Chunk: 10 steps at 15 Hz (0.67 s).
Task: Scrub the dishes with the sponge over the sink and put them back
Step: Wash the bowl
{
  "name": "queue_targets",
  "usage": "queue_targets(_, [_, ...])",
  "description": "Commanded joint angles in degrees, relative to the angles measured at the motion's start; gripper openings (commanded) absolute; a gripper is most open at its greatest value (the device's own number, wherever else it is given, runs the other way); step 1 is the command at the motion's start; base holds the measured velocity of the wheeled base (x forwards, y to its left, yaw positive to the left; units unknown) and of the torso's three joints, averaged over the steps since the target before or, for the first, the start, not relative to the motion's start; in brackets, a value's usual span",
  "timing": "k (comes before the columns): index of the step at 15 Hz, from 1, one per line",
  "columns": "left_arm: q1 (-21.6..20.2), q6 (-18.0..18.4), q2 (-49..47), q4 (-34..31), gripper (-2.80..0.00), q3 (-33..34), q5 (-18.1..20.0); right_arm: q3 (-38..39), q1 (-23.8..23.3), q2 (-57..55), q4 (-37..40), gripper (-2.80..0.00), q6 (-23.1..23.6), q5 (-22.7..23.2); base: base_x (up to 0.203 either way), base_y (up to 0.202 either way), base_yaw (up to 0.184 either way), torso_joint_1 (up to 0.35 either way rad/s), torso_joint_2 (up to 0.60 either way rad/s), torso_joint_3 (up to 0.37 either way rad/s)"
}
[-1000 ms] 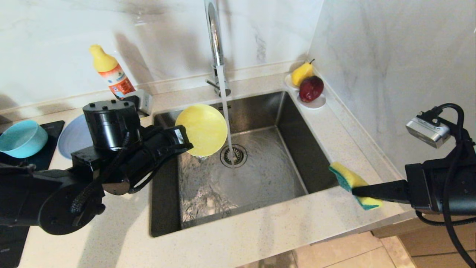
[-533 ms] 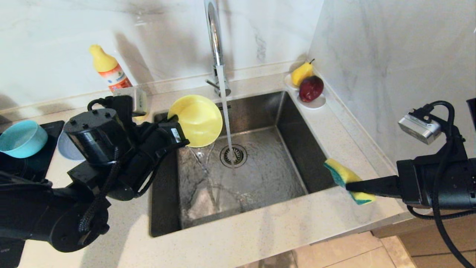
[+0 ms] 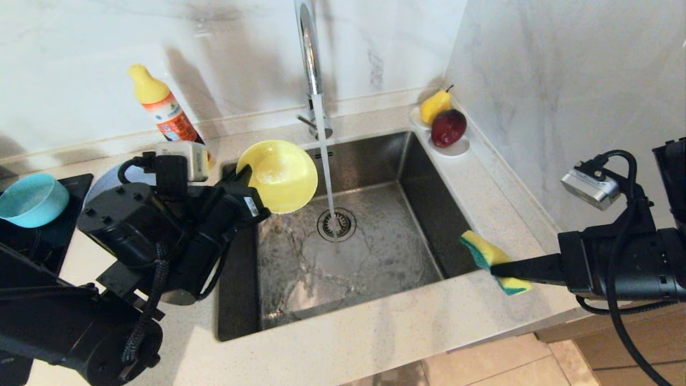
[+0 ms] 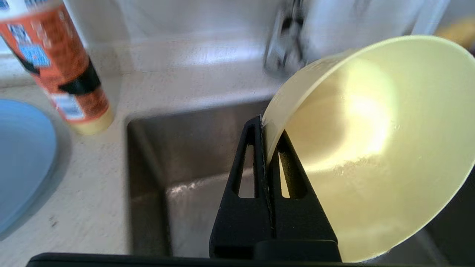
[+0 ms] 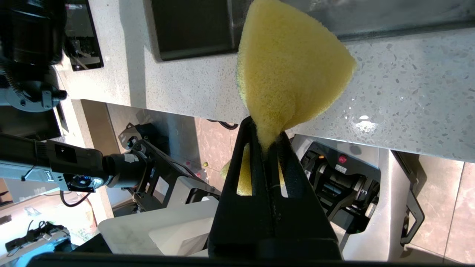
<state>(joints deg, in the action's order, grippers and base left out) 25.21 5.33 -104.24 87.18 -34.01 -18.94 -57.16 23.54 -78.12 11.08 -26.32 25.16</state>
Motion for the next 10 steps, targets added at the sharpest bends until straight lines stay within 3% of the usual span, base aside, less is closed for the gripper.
queue_targets(1, [0.1, 1.8, -1.5, 0.5, -2.8, 1.9, 0.1, 0.0, 0.0, -0.4, 0.1, -2.8, -0.1, 0.2, 0.0, 0.0, 0.0, 0.0, 0.0, 0.0])
queue_targets(10, [0.1, 1.9, -0.8, 0.5, -2.8, 1.0, -0.3, 0.2, 0.0, -0.4, 0.1, -2.8, -0.1, 0.2, 0.0, 0.0, 0.0, 0.0, 0.0, 0.0])
